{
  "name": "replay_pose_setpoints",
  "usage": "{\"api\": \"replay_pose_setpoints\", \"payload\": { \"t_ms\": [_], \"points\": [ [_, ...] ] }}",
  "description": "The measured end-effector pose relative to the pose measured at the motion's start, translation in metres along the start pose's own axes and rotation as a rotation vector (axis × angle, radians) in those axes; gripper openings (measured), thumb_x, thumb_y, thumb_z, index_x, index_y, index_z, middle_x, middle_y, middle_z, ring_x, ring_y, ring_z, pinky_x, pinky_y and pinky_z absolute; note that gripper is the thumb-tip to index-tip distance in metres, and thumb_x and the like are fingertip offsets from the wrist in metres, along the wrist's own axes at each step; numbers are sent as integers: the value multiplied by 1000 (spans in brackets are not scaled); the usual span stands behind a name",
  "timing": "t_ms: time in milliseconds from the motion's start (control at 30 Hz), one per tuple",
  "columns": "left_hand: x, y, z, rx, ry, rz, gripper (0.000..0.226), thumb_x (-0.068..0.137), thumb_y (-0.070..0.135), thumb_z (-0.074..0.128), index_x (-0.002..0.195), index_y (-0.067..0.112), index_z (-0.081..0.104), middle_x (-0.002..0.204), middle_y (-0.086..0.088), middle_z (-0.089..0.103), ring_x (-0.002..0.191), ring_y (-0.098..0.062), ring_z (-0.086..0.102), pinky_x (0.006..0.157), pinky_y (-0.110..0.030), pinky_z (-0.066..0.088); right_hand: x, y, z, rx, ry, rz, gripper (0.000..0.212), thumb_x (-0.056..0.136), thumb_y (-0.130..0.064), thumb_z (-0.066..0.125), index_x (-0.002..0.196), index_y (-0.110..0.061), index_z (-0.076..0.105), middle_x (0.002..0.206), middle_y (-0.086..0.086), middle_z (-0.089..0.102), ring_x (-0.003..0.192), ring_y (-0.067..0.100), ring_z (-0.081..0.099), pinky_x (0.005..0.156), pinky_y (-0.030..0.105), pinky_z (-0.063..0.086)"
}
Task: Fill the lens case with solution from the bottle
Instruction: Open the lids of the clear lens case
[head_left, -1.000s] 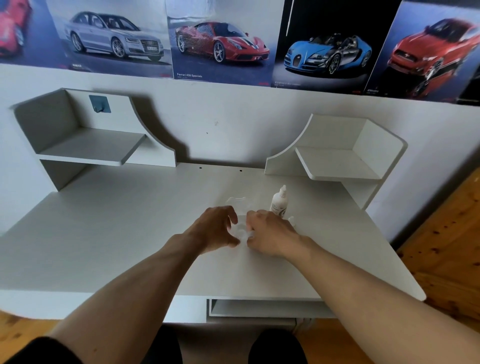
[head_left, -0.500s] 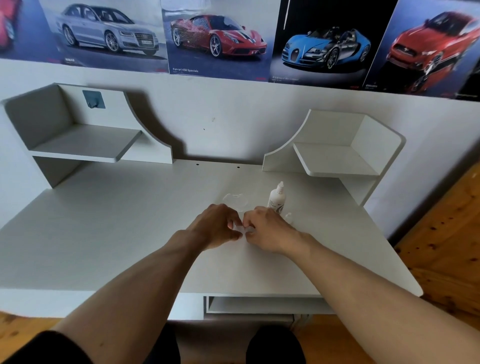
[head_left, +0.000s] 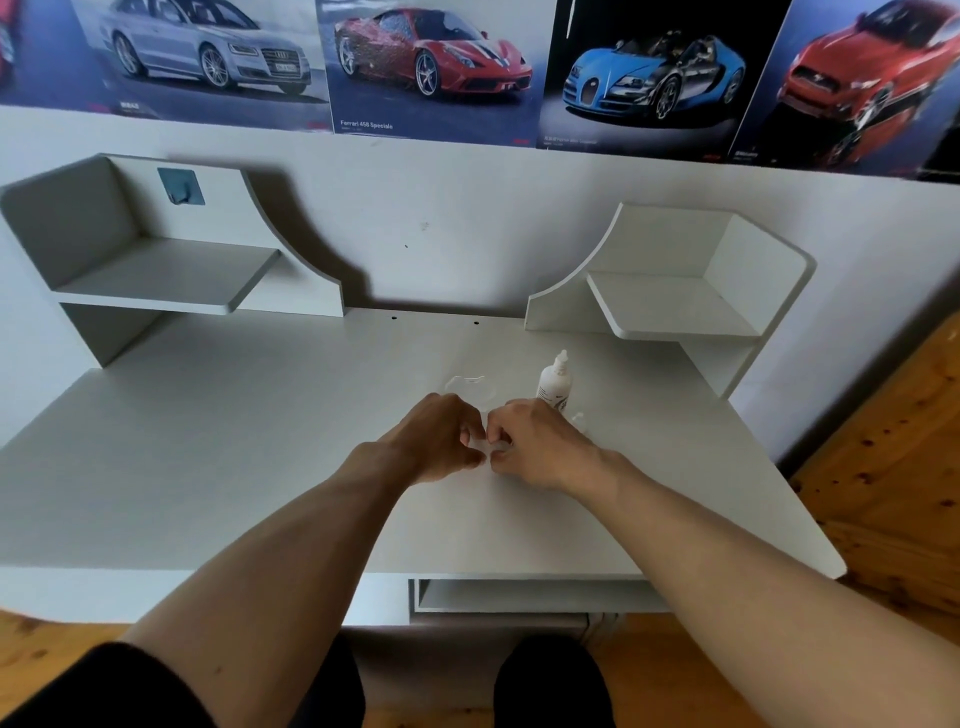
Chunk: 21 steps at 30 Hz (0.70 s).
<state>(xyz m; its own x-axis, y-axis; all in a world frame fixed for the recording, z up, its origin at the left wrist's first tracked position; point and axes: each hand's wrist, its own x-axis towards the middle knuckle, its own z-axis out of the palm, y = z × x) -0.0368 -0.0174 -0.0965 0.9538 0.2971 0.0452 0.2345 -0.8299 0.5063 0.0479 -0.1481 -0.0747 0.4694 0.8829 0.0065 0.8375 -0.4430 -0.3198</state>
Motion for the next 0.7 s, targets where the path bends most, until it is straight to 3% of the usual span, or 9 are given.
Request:
{"api": "replay_pose_setpoints", "payload": {
  "t_ms": [433, 700],
  "points": [
    [-4, 9, -2, 10, 9, 17, 20, 78, 16, 76, 97, 15, 78, 74, 6, 61, 73, -13, 59, 70, -21, 43, 2, -2, 2, -35, -3, -15, 14, 77, -15, 67, 81, -3, 62, 87, 13, 65, 81, 28, 60, 77, 40, 52],
    [-2, 5, 1, -2, 31, -6, 20, 77, 18, 77, 97, 13, 76, 80, 2, 67, 73, -11, 58, 72, -20, 43, 3, 3, -7, 34, -25, 21, 10, 80, -16, 65, 87, -9, 65, 87, 7, 65, 81, 25, 61, 73, 32, 50]
  ]
}}
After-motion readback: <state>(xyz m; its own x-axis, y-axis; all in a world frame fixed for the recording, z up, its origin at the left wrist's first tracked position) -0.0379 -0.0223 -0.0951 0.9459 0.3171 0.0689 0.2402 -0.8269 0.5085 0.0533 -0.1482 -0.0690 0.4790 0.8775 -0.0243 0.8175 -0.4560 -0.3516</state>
